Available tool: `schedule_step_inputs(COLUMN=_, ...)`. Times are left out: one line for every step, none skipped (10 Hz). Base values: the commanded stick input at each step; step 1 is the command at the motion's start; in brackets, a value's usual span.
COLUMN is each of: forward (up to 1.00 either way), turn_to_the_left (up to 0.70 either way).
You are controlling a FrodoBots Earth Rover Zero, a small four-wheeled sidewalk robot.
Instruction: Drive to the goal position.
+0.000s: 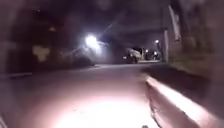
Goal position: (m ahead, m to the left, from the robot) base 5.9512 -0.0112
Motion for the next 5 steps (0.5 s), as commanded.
schedule_step_inputs(forward=0.7, turn_to_the_left=0.0)
schedule_step_inputs(forward=0.7, turn_to_the_left=0.0)
schedule_step_inputs(forward=0.7, turn_to_the_left=0.0)
schedule_step_inputs(forward=0.7, turn_to_the_left=0.0)
schedule_step_inputs(forward=0.7, turn_to_the_left=0.0)
